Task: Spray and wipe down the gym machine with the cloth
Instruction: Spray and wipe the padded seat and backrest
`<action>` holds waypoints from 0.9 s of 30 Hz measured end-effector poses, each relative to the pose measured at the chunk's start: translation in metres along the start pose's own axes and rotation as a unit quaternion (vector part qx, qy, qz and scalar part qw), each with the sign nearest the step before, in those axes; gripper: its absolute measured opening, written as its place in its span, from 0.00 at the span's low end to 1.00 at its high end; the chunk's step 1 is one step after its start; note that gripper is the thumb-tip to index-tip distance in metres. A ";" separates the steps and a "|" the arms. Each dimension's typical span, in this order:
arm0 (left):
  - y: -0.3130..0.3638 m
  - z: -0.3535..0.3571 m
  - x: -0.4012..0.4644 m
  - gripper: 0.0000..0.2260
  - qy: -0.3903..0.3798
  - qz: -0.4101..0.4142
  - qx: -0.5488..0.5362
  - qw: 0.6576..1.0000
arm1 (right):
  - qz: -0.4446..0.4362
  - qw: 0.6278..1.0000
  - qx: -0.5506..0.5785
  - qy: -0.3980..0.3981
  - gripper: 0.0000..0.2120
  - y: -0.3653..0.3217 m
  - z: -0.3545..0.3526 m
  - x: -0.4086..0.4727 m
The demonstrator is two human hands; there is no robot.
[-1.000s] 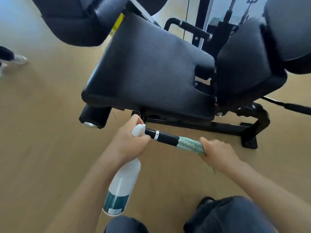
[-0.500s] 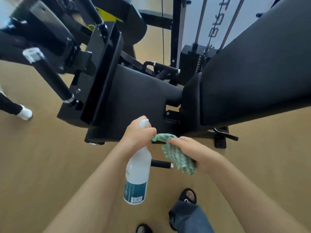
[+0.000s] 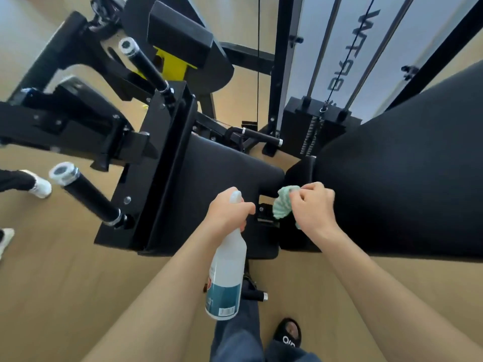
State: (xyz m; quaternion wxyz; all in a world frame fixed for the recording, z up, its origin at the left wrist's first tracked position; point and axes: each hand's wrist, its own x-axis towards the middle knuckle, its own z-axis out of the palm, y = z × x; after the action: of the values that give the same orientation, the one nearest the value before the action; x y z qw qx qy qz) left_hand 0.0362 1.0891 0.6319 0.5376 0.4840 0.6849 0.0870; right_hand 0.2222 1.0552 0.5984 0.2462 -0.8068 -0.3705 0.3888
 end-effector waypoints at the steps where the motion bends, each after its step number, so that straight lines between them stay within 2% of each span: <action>1: 0.008 -0.002 0.013 0.08 -0.006 0.000 0.003 1.000 | -0.018 1.000 0.014 0.002 0.17 -0.007 -0.006 0.009; 4: 0.034 -0.008 0.055 0.07 -0.013 0.007 0.008 1.000 | -0.020 0.991 0.129 -0.024 0.12 -0.030 -0.018 0.040; 7: 0.058 -0.015 0.096 0.07 -0.013 0.019 0.015 1.000 | 0.084 0.966 0.243 0.008 0.13 -0.046 -0.015 0.082; 9: 0.071 -0.020 0.118 0.08 -0.011 0.027 0.018 0.999 | 0.157 0.931 0.330 0.014 0.13 -0.051 -0.011 0.107; 11: 0.081 -0.022 0.140 0.09 -0.011 0.028 0.022 0.999 | 0.191 0.902 0.388 0.014 0.13 -0.055 -0.007 0.129; 16: 0.095 -0.017 0.199 0.08 -0.006 0.009 0.019 1.000 | 0.206 0.869 0.449 0.020 0.13 -0.060 0.001 0.184; 27: 0.107 0.032 0.323 0.13 -0.005 -0.080 0.022 0.997 | 0.266 0.846 0.461 0.017 0.17 -0.043 0.021 0.319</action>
State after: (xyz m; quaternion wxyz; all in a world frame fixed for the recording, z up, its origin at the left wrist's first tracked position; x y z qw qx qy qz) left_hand 0.1379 1.3760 0.4765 0.5353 0.4398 0.7206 0.0268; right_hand 0.3227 1.3348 0.4735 0.4834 -0.6743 0.0847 0.5517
